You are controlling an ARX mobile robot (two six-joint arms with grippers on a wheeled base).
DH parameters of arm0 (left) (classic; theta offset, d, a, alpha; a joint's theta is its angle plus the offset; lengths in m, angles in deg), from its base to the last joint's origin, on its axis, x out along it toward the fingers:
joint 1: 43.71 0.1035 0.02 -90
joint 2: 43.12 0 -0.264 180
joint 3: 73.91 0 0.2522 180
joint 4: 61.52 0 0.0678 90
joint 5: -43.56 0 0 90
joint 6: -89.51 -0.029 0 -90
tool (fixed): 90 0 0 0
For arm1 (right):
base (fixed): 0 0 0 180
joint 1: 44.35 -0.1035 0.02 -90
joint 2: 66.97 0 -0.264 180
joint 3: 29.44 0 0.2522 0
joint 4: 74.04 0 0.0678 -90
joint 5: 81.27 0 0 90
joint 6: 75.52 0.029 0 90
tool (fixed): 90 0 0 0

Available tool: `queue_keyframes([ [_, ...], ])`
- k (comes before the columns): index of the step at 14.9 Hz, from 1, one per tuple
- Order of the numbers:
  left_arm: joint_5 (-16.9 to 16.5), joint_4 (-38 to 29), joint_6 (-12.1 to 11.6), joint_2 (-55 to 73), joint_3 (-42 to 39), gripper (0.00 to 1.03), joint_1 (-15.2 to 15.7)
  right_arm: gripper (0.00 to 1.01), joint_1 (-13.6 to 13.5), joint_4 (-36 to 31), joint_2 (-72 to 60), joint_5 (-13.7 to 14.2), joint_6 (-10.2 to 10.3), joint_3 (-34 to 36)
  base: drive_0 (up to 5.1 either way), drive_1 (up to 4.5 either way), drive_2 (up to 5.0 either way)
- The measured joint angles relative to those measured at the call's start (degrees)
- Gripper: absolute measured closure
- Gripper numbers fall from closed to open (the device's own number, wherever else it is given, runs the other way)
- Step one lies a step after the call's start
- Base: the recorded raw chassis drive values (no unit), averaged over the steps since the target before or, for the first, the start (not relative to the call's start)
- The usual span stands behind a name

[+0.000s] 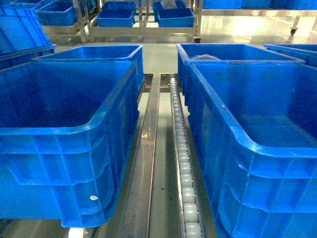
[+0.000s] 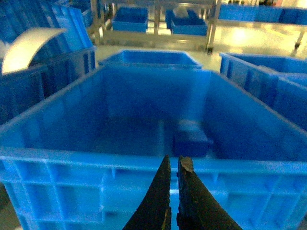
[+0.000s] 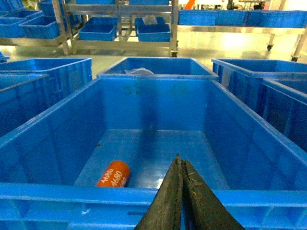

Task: Sort blue parts and orange caps into right shelf containers

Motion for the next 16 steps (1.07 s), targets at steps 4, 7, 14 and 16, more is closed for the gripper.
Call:
queue_keyframes([
  [4,0.0,8.44,-0.02,-10.4,0.0,1.01,0.0,0.98,0.0,8.68,9.62,-0.02,0.0,0.02,0.0,0.0,0.0],
  [7,-0.02,14.1,-0.02,-16.61,0.0,1.01,0.0,0.98,0.0,13.92,15.02,0.0,0.0,0.04,0.0,0.0,0.0],
  [14,-0.02,24.0,-0.02,-26.43,0.0,1.01,0.0,0.98,0.0,23.23,24.37,0.0,0.0,0.04,0.0,0.0,0.0],
  [16,-0.02,26.34,-0.02,-28.79,0.0,1.01,0.0,0.98,0.0,25.42,26.53,-0.02,0.0,0.04,0.0,0.0,0.0],
])
